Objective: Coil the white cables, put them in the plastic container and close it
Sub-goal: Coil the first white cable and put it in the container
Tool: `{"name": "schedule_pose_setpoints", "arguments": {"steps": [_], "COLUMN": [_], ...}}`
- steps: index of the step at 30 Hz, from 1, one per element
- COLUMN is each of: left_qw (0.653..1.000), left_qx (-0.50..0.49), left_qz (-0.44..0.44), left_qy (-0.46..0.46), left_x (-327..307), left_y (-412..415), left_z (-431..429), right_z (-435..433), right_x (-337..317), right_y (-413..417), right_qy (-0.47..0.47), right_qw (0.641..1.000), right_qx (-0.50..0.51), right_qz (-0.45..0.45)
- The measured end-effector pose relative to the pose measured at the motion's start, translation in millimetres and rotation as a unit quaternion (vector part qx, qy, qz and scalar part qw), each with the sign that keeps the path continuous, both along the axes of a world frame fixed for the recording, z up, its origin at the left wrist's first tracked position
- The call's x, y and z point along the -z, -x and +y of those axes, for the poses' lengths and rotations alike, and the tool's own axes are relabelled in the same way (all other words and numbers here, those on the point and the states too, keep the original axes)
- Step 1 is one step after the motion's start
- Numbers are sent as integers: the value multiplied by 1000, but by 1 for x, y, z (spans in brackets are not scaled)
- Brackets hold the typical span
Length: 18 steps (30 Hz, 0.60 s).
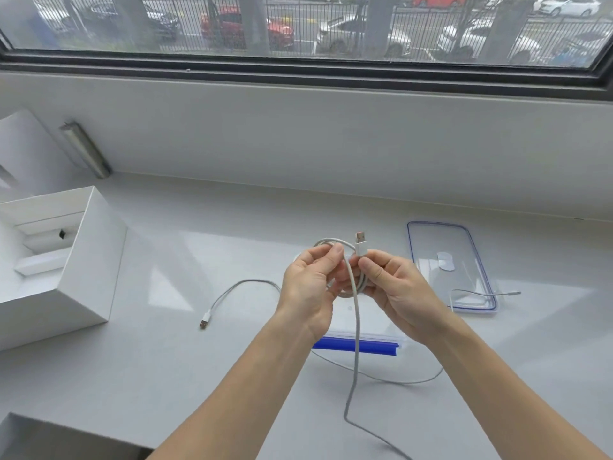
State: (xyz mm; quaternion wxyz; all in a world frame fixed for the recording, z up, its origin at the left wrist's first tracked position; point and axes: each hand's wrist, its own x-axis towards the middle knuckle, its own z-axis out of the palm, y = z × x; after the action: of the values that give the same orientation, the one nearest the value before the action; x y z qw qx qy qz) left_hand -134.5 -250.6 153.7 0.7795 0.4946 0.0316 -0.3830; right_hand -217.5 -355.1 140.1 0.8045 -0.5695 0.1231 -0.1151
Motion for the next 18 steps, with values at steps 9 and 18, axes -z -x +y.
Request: {"name": "schedule_pose_setpoints", "arguments": {"steps": [9,18], "left_qw": [994,982], "left_qx": [-68,-119], "left_qz": [-78,-141], "left_qy": [-19,-36], "left_x": [-2,1], "left_y": [23,38], "left_z": [-11,-20], "right_z": [1,5], "right_x": [3,5], "right_y": [2,0], "right_qy": [-7,-8], "right_qw": [1000,1000], "right_qx": [2,8], "right_qz": [24,23]}}
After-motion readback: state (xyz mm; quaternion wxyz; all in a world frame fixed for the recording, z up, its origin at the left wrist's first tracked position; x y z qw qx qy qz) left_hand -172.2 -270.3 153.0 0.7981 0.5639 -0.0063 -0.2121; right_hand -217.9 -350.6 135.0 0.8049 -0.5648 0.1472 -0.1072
